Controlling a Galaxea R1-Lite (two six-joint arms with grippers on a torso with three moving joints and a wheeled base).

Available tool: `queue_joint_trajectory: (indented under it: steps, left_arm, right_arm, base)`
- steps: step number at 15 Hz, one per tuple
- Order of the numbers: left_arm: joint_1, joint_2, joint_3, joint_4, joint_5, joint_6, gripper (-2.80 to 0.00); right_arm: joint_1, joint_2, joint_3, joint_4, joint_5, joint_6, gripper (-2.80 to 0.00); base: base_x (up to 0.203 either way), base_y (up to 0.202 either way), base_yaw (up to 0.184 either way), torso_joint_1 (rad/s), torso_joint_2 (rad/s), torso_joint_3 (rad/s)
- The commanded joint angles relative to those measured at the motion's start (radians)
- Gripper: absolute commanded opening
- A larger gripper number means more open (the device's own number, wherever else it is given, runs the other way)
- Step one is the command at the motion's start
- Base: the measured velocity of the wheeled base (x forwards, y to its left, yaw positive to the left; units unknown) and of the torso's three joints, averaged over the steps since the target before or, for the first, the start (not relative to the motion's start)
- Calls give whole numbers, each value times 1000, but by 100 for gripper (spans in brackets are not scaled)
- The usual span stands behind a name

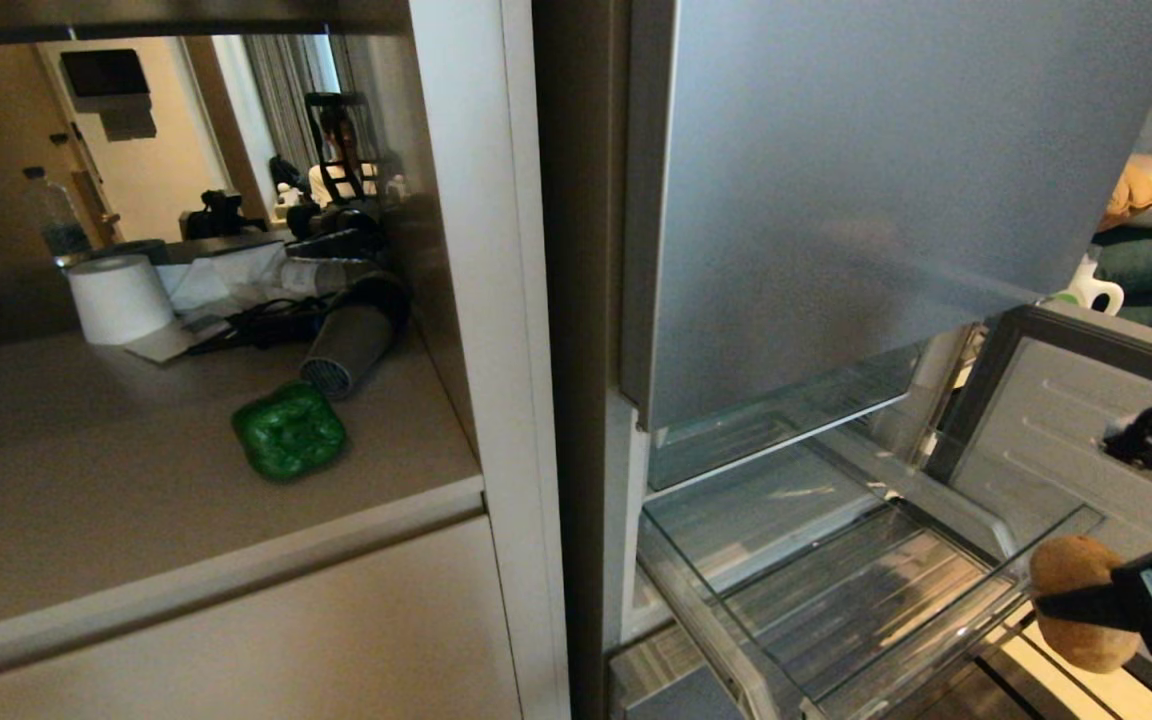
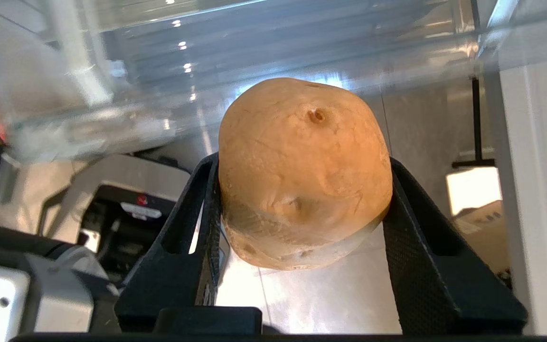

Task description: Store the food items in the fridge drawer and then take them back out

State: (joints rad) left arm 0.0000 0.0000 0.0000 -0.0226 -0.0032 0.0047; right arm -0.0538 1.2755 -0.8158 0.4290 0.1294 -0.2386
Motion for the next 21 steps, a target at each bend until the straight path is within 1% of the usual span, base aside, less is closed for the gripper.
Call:
queue_joint_trajectory:
  steps: [1,4,6,8,10,21]
  left_arm:
    - [0,2,11,0,0,0,-280]
    - [0,2,11,0,0,0,-280]
    - [0,2,11,0,0,0,-280]
    - [0,2,11,0,0,0,-280]
    - [0,2,11,0,0,0,-280]
    - [0,2,11,0,0,0,-280]
  right_arm:
    - [0,-160,64,-1,6,9,-280]
    - [1,-323,120,-4,8,87,-280]
    - [4,-407,132,-4,6,158,-280]
    - [26,-452,133,-4,3,238,-280]
    - [34,-463,132,-4,3,279,-280]
    - [57,-498,153,-4,4,277,-280]
  base:
    - [0,0,0,0,0,0]
    - [0,0,0,0,0,0]
    - [0,0,0,0,0,0]
    - [0,0,0,0,0,0]
    - [0,0,0,0,0,0]
    - [0,-1,7,0,0,0]
